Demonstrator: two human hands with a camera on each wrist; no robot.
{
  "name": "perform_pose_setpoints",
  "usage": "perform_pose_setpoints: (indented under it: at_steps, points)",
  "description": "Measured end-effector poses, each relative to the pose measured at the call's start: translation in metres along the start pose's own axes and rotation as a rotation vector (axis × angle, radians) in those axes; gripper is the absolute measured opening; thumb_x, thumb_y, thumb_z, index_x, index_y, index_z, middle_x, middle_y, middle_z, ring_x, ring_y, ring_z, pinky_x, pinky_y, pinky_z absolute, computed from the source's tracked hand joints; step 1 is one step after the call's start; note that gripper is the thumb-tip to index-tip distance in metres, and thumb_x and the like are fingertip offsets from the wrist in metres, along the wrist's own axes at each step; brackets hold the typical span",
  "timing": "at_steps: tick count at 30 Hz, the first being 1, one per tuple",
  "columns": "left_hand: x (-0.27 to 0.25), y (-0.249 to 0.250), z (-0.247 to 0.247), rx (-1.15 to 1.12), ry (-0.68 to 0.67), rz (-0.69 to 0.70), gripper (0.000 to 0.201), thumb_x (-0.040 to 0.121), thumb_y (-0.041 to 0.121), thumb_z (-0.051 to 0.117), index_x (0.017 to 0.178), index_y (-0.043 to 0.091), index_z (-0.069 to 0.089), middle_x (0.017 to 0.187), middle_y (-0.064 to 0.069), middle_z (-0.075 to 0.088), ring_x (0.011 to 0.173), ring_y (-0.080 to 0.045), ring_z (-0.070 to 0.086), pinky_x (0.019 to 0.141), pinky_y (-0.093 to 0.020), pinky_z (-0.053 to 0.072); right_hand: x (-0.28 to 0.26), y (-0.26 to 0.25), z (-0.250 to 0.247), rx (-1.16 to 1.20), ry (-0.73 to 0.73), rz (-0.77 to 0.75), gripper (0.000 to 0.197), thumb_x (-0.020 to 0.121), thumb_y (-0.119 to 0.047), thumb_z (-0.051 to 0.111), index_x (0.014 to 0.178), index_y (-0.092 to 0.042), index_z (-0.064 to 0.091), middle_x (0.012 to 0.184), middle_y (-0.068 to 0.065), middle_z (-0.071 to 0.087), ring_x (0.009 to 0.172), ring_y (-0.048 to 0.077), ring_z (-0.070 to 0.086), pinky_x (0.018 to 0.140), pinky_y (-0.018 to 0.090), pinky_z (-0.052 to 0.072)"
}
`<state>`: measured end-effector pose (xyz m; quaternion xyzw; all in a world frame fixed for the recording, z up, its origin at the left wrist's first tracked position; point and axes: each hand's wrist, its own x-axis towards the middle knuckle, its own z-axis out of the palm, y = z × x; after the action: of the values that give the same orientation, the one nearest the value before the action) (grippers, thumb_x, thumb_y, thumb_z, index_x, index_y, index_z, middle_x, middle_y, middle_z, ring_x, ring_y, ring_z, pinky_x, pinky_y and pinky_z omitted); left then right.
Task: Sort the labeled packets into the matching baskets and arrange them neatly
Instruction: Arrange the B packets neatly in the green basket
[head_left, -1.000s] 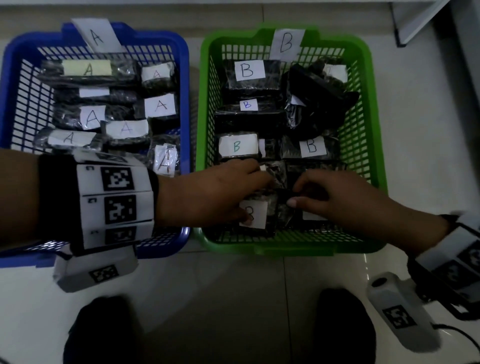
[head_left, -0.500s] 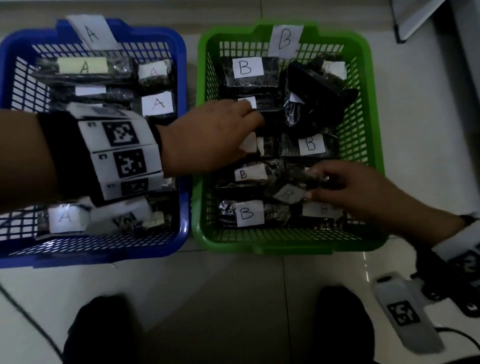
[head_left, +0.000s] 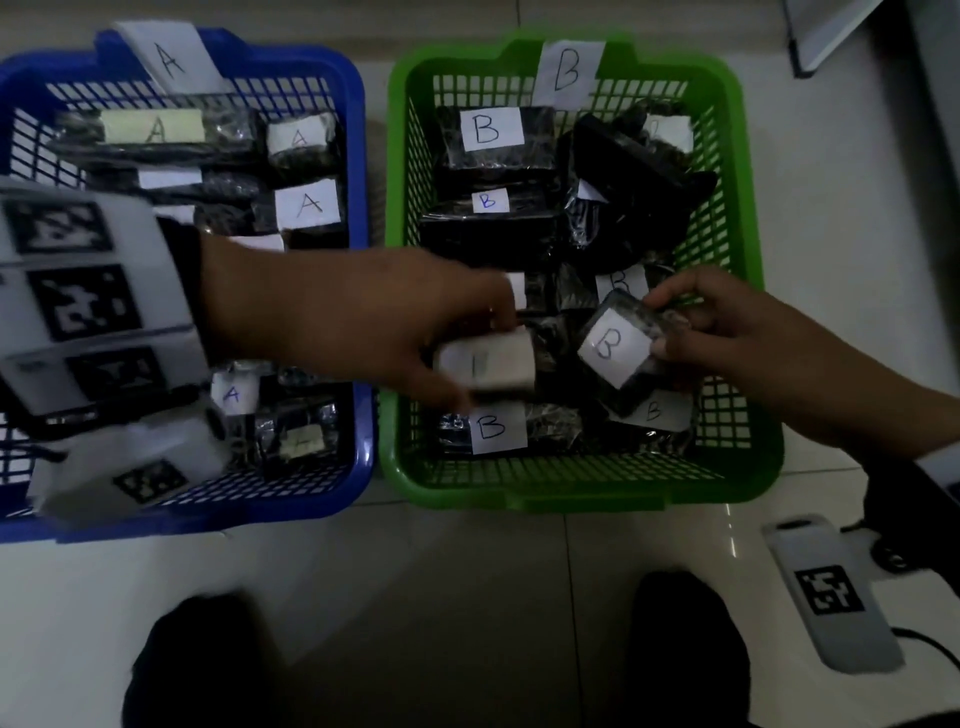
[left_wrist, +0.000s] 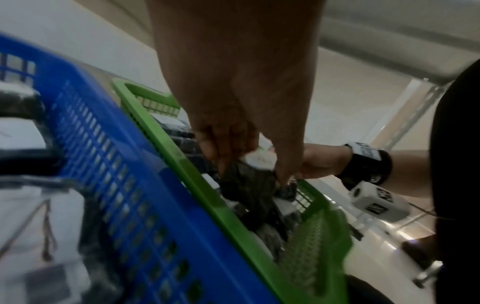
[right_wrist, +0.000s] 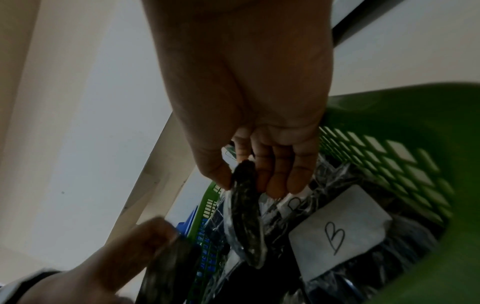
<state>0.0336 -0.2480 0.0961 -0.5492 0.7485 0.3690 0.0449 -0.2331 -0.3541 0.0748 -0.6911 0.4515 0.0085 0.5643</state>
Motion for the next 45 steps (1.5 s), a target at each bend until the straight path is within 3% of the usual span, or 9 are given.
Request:
perform_pose_setpoints:
  at_steps: [6,11,13,17,22,31,37,41,45]
  points:
    - [0.011,0.002,0.052,0.253,-0.154,-0.011,0.074,0.078,0.049,0.065,0.140,0.034,0.027,0.118,0.007,0.050,0.100,-0.013,0.052,0.071,-0.023,0.038,0.002,-0.002,0.013,-0.269,-0.205,-0.022,0.029,0.085,-0.026,0.066,0.098,-0.051,0.063,0.098,-0.015,0.068,0.087,0.001,0.064,0.077,0.025,0.053]
    - [0.004,0.001,0.064,0.376,0.180,0.180,0.055,0.059,0.041,0.081,0.106,0.017,0.064,0.097,-0.002,0.059,0.084,-0.019,0.058,0.059,-0.028,0.046,0.002,0.002,0.036,-0.537,-0.138,-0.153,0.032,0.086,-0.025,0.065,0.116,-0.038,0.062,0.097,-0.020,0.058,0.084,-0.001,0.055,0.068,0.005,0.040]
    - [0.004,-0.002,0.064,0.362,0.235,0.218,0.047,0.064,0.038,0.080,0.103,0.014,0.067,0.097,-0.005,0.055,0.087,-0.021,0.054,0.062,-0.033,0.051,0.003,0.004,0.037,-0.563,-0.084,-0.176,0.031,0.083,-0.025,0.068,0.113,-0.031,0.060,0.096,-0.013,0.063,0.082,0.005,0.058,0.066,0.013,0.042]
    - [0.006,-0.004,0.055,0.357,0.246,0.174,0.057,0.074,0.040,0.073,0.123,0.018,0.056,0.112,-0.009,0.053,0.096,-0.025,0.053,0.071,-0.039,0.052,0.004,0.008,0.039,-0.577,0.005,-0.116,0.026,0.077,-0.029,0.074,0.091,-0.020,0.054,0.062,-0.007,0.056,0.054,0.001,0.050,0.051,0.012,0.039]
    - [0.014,-0.005,0.057,0.432,0.120,0.125,0.057,0.072,0.045,0.071,0.122,0.028,0.051,0.107,-0.004,0.053,0.091,-0.022,0.055,0.059,-0.034,0.050,0.003,0.011,0.042,-0.428,0.054,-0.044,0.022,0.077,-0.024,0.075,0.092,-0.017,0.061,0.074,-0.002,0.066,0.066,0.006,0.060,0.055,0.011,0.042]
    - [0.016,-0.002,0.056,0.328,0.183,0.168,0.068,0.074,0.047,0.072,0.131,0.026,0.041,0.119,-0.004,0.046,0.100,-0.018,0.050,0.072,-0.025,0.043,0.004,0.014,0.046,-0.288,-0.010,-0.048,0.020,0.077,-0.018,0.075,0.091,-0.012,0.062,0.066,-0.005,0.068,0.059,-0.001,0.063,0.048,0.006,0.041]
    - [0.023,-0.006,0.074,0.524,0.188,0.316,0.066,0.061,0.046,0.080,0.121,0.033,0.055,0.120,-0.011,0.050,0.101,-0.026,0.046,0.076,-0.042,0.055,0.002,0.012,0.038,-0.325,0.078,-0.053,0.026,0.079,-0.024,0.073,0.100,-0.027,0.059,0.074,-0.005,0.069,0.065,0.003,0.063,0.050,0.008,0.043]
    - [0.023,-0.006,0.068,0.490,0.188,0.328,0.052,0.075,0.048,0.069,0.122,0.032,0.054,0.122,-0.010,0.049,0.103,-0.026,0.052,0.079,-0.039,0.053,0.002,0.008,0.007,-0.654,0.027,-0.046,0.032,0.073,-0.030,0.078,0.097,-0.025,0.058,0.087,-0.004,0.064,0.069,0.006,0.055,0.058,0.013,0.039]
    - [0.028,-0.012,0.055,0.481,0.144,0.291,0.050,0.072,0.039,0.074,0.118,0.029,0.057,0.117,-0.007,0.052,0.098,-0.022,0.056,0.064,-0.026,0.045,-0.003,0.017,0.018,-1.072,-0.154,-0.148,0.052,0.074,-0.037,0.074,0.118,-0.023,0.051,0.117,-0.002,0.052,0.100,0.016,0.053,0.080,0.031,0.047]
